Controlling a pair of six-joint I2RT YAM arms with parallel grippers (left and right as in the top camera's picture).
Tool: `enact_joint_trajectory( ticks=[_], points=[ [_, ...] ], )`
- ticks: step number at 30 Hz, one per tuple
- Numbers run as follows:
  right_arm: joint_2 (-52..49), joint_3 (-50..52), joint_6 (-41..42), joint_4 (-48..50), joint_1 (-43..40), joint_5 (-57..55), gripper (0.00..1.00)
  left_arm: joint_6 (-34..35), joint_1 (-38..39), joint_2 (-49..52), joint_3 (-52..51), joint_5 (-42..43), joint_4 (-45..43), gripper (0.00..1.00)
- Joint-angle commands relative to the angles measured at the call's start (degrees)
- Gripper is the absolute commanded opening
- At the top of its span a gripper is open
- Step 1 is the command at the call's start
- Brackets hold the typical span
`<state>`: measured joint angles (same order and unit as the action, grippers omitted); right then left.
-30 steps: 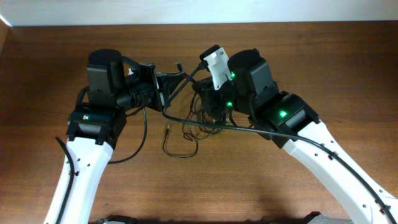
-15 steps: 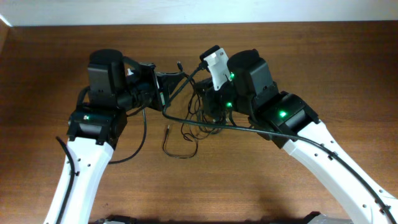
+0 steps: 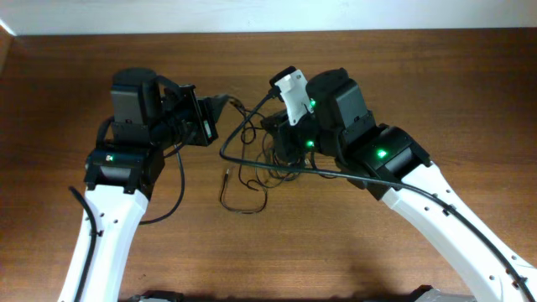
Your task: Untangle cables
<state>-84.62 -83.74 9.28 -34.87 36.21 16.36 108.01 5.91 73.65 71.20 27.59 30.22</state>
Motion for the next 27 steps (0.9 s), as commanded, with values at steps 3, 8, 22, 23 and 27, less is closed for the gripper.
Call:
enact_joint_trajectory(
  ticks=[3, 8, 22, 23, 27],
  points=[
    [2.4, -0.3, 0.7, 1.5, 0.2, 2.5, 0.04, -5.0, -0.5, -0.3, 0.9, -6.3, 1.0, 0.00],
    [4.4, -0.3, 0.7, 2.5, 0.1, -0.3, 0.04, -8.1, -0.5, -0.3, 0.9, -6.3, 1.1, 0.00],
    [4.4, -0.3, 6.5, 1.9, 0.0, -6.8, 0.98, -55.6, -0.5, -0.3, 0.9, 16.6, -12.3, 0.00],
    [4.4, -0.3, 6.9, 1.9, 0.0, -7.4, 0.98, -57.9, -0.5, -0.3, 0.9, 19.5, -13.9, 0.00],
    [4.4, -0.3, 12.0, 1.7, -0.6, -11.7, 0.98, -61.6, -0.5, -0.3, 0.9, 25.4, -16.8, 0.00]
  ],
)
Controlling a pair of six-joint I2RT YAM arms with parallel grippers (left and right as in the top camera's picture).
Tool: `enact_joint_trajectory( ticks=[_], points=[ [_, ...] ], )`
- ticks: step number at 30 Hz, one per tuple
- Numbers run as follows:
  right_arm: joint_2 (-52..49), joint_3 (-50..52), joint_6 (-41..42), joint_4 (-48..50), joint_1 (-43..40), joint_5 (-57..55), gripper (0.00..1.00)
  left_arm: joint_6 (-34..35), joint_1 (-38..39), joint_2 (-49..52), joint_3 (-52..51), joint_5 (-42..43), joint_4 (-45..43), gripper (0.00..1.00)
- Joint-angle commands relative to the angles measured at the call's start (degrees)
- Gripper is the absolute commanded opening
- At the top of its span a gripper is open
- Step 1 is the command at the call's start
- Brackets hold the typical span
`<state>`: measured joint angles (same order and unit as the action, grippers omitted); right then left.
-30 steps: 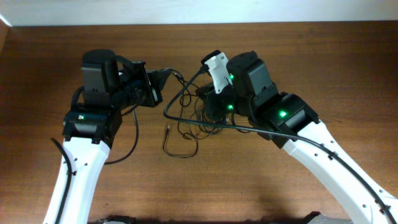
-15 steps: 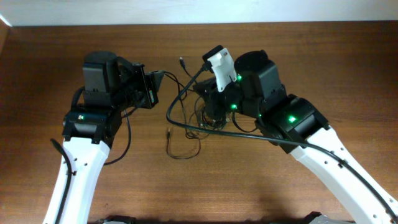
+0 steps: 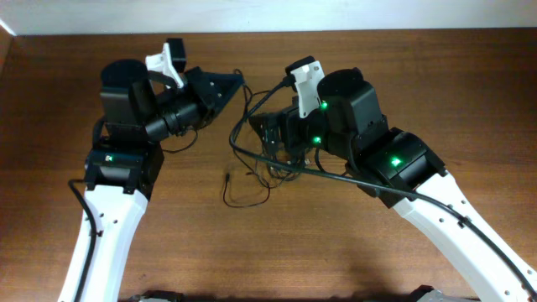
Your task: Untangle cables
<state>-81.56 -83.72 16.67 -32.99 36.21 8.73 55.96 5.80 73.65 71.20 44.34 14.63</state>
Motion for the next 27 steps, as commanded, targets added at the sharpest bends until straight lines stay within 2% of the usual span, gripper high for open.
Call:
enact_joint_trajectory(
  ticks=[1, 5, 10, 12, 17, 21, 25, 27],
  points=[
    [1.3, -0.3, 5.3, -0.3, -1.0, -4.1, 0.98, -10.6, -0.3, -0.3, 0.9, 9.7, -1.3, 0.00],
    [1.3, -0.3, 8.4, -1.4, -3.7, -4.4, 0.98, -16.7, -0.3, -0.3, 0.9, 16.3, -3.6, 0.00],
    [1.3, -0.3, 15.1, -4.4, -9.6, -4.5, 0.98, -17.3, -0.3, -0.3, 0.9, 20.0, -4.0, 0.00],
    [1.3, -0.3, 15.3, -5.6, -11.2, -4.3, 0.98, -18.2, -0.3, -0.3, 0.9, 22.1, -5.4, 0.00],
    [1.3, -0.3, 15.1, -7.1, -13.8, 2.1, 0.98, -19.1, -0.3, -0.3, 0.9, 36.9, -19.6, 0.00],
    [1.3, -0.3, 13.0, -6.1, -13.8, 4.9, 0.98, -25.6, -0.3, -0.3, 0.9, 45.9, -22.3, 0.00],
    [1.3, -0.3, 5.8, -2.2, -13.8, 16.6, 0.98, -25.7, -0.3, 0.1, 0.9, 45.3, -21.8, 0.00],
    [1.3, -0.3, 4.5, -1.0, -13.8, 21.1, 0.98, -25.6, -0.3, 0.7, 0.9, 42.3, -20.8, 0.00]
  ],
)
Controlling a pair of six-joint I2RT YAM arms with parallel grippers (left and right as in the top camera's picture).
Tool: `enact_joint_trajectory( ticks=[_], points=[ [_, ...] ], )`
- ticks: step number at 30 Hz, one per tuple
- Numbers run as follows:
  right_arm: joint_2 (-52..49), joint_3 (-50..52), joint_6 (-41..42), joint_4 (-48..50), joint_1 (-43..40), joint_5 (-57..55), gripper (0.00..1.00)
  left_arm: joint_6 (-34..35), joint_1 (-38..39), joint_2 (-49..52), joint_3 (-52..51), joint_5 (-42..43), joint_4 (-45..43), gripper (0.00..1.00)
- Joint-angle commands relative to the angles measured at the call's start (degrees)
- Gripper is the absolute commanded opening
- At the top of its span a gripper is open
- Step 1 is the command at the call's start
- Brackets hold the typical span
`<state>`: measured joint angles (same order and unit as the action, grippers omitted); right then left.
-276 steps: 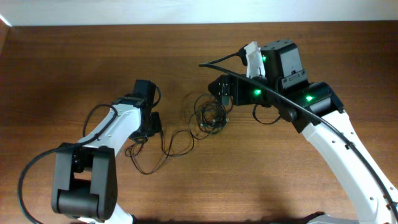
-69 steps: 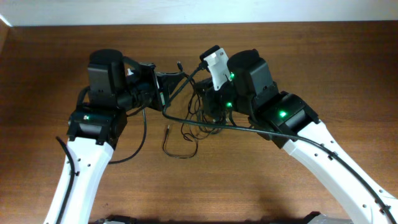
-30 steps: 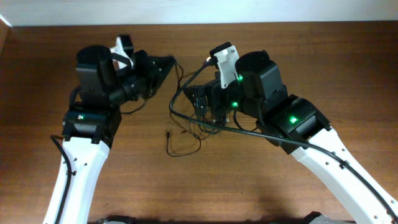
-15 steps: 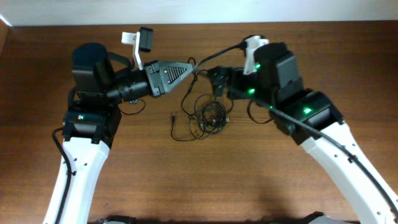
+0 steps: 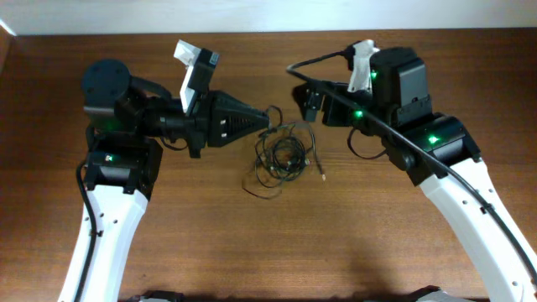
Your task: Untangle cables
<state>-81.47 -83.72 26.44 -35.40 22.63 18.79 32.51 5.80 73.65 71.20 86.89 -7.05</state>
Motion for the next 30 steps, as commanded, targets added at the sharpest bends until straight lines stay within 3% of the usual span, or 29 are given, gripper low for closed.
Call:
enact_joint_trajectory(
  ticks=[1, 6, 17, 30],
  points=[
    [1.3, -0.3, -5.2, 1.6, -0.2, 11.2, 0.98, -2.2, -0.3, 1.0, 0.9, -2.1, 2.2, 0.00],
    [1.7, -0.3, -5.2, 1.7, -0.2, 11.2, 0.98, -2.2, -0.3, 2.0, 0.9, -13.5, 14.9, 0.00],
    [8.0, -0.3, -16.9, -1.1, -0.2, 12.7, 0.98, -1.4, -0.3, 2.9, 0.9, -12.7, 17.0, 0.00],
    [5.9, -0.3, -18.8, -1.7, 1.9, 13.5, 0.98, 1.5, 0.2, 2.9, 0.9, -9.7, 17.0, 0.00]
  ],
)
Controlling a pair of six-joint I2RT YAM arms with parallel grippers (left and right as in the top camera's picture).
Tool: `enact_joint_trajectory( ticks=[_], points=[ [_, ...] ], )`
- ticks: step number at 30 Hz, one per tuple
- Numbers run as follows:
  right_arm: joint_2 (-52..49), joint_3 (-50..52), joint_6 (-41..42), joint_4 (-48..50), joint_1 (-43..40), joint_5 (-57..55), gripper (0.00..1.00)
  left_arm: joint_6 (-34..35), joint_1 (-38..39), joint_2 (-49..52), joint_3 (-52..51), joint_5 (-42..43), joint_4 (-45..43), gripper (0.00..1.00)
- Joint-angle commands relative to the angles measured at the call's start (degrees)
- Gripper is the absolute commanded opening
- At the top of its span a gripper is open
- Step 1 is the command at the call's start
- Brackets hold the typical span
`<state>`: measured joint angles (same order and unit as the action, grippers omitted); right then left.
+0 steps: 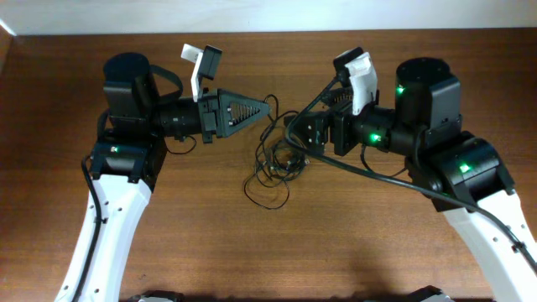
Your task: Untangle cables
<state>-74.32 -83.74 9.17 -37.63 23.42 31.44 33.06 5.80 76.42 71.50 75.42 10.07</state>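
Note:
A tangle of thin black cables [277, 165] lies in loops on the wooden table between the two arms. My left gripper [268, 105] points right, its fingers closed to a point on a strand that runs down into the tangle. From the right, my right gripper [300, 138] points left at the tangle's upper right edge. Its dark fingers look shut on strands there, though the grip itself is hard to make out. A loose loop trails out toward the front left [262, 195].
The right arm's own thick black lead [369, 168] sweeps from its wrist past the gripper and back under the arm. The table's far edge meets a pale wall [268, 17]. Bare wood lies in front of the tangle.
The right gripper has come down and left, from the far side to the tangle's right edge. The left gripper sits slightly farther back, still pinching its strand. The tangle has shifted little.
First both grippers worked close together over the tangle at the table's middle. Then the left one had swung up and back. By a second ago the arms stood wider apart with the tangle strung between them, and now the right gripper is close against it again.

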Motion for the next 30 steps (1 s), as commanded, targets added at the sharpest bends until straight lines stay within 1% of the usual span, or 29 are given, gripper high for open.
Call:
enact_joint_trajectory(
  ticks=[1, 5, 16, 21, 22, 24, 27, 30],
  points=[
    [-1.6, -0.3, -1.5, 0.7, 1.1, 0.7, 0.98, 1.2, 0.6, 0.1, 0.5, 2.0, -0.1, 0.00],
    [-2.3, -0.3, -1.5, 1.1, 1.1, -1.5, 0.98, 1.4, 2.7, 0.1, 0.5, 2.4, -0.1, 0.00],
    [-2.3, -0.3, -1.4, 2.1, 1.1, -3.8, 0.98, 1.5, 3.3, 0.1, 0.5, 4.7, -0.1, 0.00],
    [-3.9, -0.3, -1.4, 2.5, 2.8, -5.7, 0.99, 1.5, 5.3, 0.1, 0.5, 4.5, -0.6, 0.00],
    [-4.1, -0.3, -1.2, 2.5, 3.0, -7.2, 0.99, 1.5, 5.5, 0.1, 0.5, 4.5, -0.6, 0.00],
    [-4.5, -0.3, 2.2, 2.4, 3.0, -13.5, 0.99, 1.5, 5.7, 0.1, 0.5, 4.8, -0.5, 0.00],
    [-4.6, -0.3, 8.3, 2.1, 3.0, -28.7, 0.99, 1.4, 5.7, 0.1, 0.5, 5.1, -0.5, 0.00],
    [-4.6, -0.3, 9.8, 1.6, 3.0, -39.6, 0.98, 1.4, 5.7, 0.1, 0.5, 5.6, -0.5, 0.00]
  ],
)
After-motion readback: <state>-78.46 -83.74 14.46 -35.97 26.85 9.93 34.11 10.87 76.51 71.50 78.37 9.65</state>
